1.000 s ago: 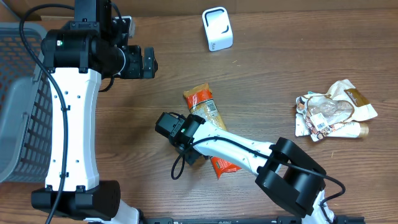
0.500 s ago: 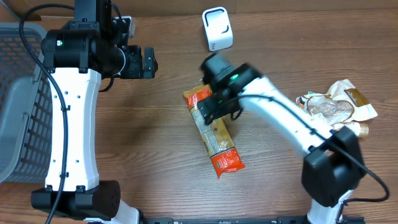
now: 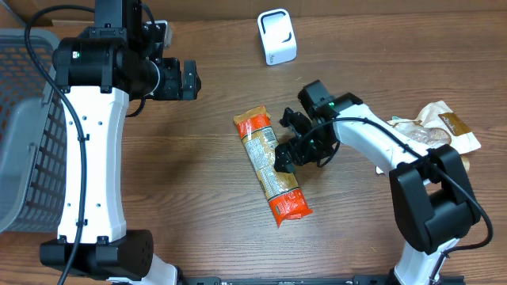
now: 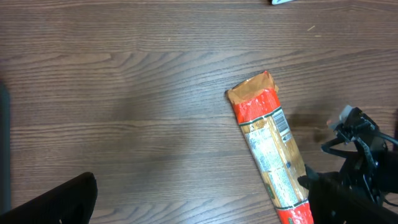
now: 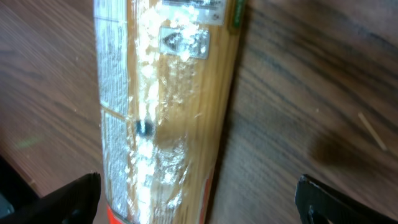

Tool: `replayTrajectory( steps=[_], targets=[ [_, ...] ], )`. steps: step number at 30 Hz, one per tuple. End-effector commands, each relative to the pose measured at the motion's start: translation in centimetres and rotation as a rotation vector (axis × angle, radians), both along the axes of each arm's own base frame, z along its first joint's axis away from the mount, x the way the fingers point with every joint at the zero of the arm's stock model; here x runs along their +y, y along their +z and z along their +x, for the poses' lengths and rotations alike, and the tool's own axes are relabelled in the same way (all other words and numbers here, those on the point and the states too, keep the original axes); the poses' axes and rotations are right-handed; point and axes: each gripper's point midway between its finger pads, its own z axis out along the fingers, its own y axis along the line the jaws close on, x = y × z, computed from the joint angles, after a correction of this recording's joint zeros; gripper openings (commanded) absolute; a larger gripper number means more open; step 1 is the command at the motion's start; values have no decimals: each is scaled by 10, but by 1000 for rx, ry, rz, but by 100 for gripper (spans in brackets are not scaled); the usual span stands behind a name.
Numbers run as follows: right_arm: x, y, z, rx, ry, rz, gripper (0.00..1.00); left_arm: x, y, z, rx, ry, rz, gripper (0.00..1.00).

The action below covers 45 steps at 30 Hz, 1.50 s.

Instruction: Scan the item barcode

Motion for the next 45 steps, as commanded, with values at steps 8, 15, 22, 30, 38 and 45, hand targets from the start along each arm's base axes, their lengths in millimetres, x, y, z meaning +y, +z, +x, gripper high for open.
replayTrajectory(
  steps=[8,15,22,30,38,45],
  targets=[
    [12,-13,-18,58,4,122,100,-4,0,0,-4,-32,9,100],
    [17,-23,-25,138,-72,86,95,-4,0,0,-4,-32,9,100],
    [33,-30,-29,244,-176,106,88,-4,0,0,-4,-32,9,100],
    [65,-42,-38,304,-204,94,63,-4,0,0,-4,-32,9,100],
    [80,-35,-27,271,-204,163,4,-4,0,0,-4,-32,9,100],
    [62,-7,1,147,-255,37,4,-4,0,0,-4,-32,9,100]
  ],
)
